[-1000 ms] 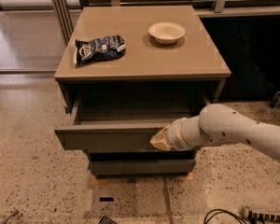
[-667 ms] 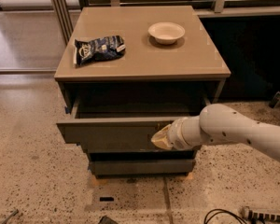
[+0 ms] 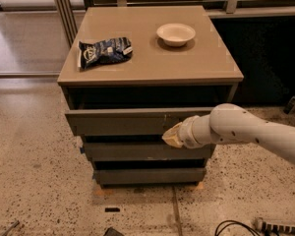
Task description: Close top drawer
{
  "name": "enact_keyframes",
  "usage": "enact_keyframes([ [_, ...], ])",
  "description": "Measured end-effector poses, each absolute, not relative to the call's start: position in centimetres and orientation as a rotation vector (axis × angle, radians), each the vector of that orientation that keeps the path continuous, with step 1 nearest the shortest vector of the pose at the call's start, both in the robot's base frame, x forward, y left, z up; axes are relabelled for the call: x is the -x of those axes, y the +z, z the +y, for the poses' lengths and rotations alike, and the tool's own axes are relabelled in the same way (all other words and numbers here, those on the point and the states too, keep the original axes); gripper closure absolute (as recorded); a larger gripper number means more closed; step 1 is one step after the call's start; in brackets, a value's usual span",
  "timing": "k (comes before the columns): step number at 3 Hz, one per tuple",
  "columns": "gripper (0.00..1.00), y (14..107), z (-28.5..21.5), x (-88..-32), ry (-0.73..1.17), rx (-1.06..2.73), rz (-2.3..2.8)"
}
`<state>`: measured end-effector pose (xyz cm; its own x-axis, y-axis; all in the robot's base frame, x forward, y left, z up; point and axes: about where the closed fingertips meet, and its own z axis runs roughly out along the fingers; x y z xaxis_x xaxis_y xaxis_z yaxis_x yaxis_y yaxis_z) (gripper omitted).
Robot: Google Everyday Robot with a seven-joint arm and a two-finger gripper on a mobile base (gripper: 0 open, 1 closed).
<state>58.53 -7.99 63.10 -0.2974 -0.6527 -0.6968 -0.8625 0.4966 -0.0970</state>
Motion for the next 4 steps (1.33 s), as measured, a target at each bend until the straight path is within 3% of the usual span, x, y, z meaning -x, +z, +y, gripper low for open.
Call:
enact_keyframes([
  [4, 1.00, 68.8, -7.2, -67.5, 0.133, 1.293, 1.868],
])
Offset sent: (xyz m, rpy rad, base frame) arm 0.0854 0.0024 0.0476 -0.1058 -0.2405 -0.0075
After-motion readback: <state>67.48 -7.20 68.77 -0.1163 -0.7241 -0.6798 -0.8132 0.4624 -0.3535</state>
